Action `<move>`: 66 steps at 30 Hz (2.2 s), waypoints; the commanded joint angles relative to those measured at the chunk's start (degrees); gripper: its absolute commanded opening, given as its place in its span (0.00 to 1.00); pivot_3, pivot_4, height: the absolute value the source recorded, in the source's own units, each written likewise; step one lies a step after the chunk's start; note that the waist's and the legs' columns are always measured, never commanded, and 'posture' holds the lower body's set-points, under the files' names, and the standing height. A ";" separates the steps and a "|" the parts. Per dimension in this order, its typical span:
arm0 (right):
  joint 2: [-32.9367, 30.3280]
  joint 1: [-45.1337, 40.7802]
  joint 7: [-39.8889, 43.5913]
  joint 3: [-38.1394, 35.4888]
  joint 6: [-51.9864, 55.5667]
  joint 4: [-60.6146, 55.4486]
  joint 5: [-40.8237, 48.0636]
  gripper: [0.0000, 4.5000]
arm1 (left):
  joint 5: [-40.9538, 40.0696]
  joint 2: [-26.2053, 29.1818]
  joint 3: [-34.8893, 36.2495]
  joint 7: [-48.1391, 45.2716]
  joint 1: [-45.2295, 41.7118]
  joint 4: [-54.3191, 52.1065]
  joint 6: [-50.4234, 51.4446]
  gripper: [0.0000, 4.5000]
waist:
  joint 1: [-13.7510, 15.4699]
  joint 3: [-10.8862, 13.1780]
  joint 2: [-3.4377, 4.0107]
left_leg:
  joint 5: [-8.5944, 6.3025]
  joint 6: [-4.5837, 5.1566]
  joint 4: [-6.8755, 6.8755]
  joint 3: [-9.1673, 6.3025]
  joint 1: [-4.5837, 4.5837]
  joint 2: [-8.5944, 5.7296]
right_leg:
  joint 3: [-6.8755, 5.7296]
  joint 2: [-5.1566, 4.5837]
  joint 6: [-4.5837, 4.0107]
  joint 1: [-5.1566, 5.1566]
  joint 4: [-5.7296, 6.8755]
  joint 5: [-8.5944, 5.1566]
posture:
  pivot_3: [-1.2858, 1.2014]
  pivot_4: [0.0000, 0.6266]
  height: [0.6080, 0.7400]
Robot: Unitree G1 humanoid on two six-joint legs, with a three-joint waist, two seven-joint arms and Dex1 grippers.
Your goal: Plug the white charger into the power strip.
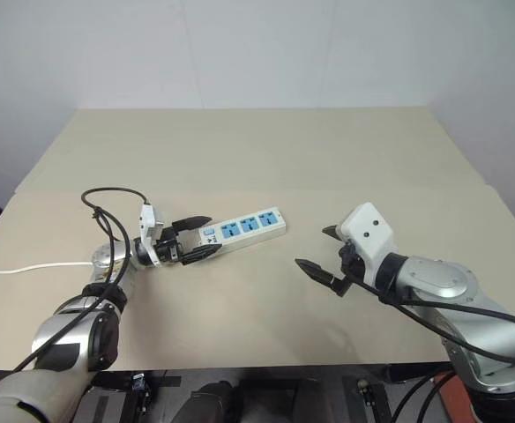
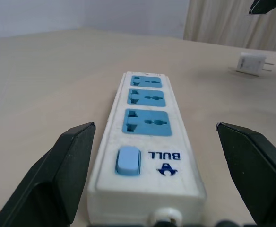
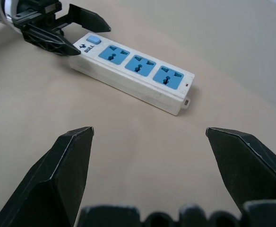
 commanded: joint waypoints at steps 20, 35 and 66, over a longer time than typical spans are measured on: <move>-0.36 0.69 -3.56 -3.89 3.32 -4.22 4.07 1.00 | 8.58 1.22 -2.62 4.45 -3.62 1.76 1.76 1.00 | 0.02 0.00 0.00 | 0.00 0.00 0.00 0.00 0.02 0.00 | -0.01 0.00 0.00 0.02 0.00 0.00 | 0.52 0.24 1.00; -0.24 0.44 -3.90 -4.27 3.86 -4.30 4.74 1.00 | 11.47 2.03 -3.28 7.21 -2.84 1.76 0.87 0.73 | -0.04 0.00 0.00 | 0.00 0.00 0.00 0.01 0.09 0.00 | 0.00 0.00 0.00 0.05 0.00 0.00 | 0.52 0.24 1.00; -23.03 -18.24 -3.82 -13.13 41.97 23.64 7.81 1.00 | 8.24 -0.13 -2.82 -10.64 -3.48 0.29 0.39 0.73 | 0.10 0.00 0.02 | -0.01 0.02 -0.11 0.02 -0.04 0.09 | -0.03 -0.02 -0.04 -0.05 -0.31 0.02 | 0.52 0.24 1.00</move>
